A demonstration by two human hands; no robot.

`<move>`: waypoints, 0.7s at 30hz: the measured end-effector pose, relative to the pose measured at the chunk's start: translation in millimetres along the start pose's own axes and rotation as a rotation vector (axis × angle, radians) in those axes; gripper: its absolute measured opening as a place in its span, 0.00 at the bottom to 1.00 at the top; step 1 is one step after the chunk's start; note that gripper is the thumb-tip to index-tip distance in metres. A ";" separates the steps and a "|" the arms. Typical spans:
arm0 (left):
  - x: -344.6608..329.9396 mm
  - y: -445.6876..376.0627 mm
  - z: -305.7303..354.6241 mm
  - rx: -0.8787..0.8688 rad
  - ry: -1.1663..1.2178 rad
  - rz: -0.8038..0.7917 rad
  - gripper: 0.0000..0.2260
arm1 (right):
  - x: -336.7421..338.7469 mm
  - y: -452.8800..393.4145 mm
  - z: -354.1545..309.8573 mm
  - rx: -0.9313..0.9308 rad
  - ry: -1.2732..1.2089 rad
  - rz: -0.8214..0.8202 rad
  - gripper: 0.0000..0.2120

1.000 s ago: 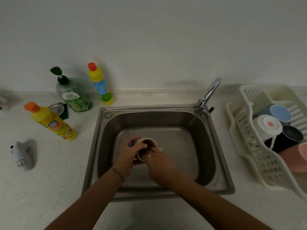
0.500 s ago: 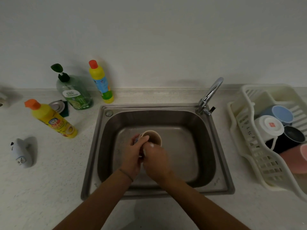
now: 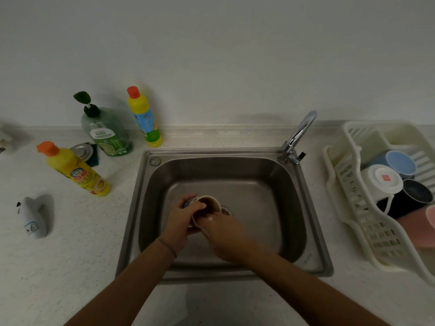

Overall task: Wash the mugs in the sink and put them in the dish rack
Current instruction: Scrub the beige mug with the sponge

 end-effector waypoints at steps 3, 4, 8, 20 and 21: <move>1.6 -4.2 -1.2 0.006 -0.018 -0.027 0.20 | 1.3 3.2 2.1 0.036 0.121 -0.001 0.23; -1.4 -3.3 -1.8 -0.004 -0.024 -0.016 0.19 | 3.6 1.9 -2.3 -0.017 0.063 0.040 0.20; -3.5 -3.0 -3.5 0.012 -0.076 -0.012 0.17 | 3.4 -2.5 -5.5 -0.072 -0.101 0.035 0.12; -7.8 1.7 -4.4 -0.042 -0.144 -0.086 0.31 | 20.2 4.0 -4.3 -0.021 0.017 0.312 0.12; -9.3 3.4 -6.6 -0.061 -0.080 -0.051 0.32 | 24.9 4.1 -4.6 -0.073 -0.047 0.376 0.11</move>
Point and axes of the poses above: each hand's wrist, its own y-axis away from the middle knuckle, its own x-axis out of the back of the hand, z = x × y, the point moved 8 cm from there along -y, towards the middle knuckle, and after that the axes turned 4 degrees about x, right-handed, at the moved point
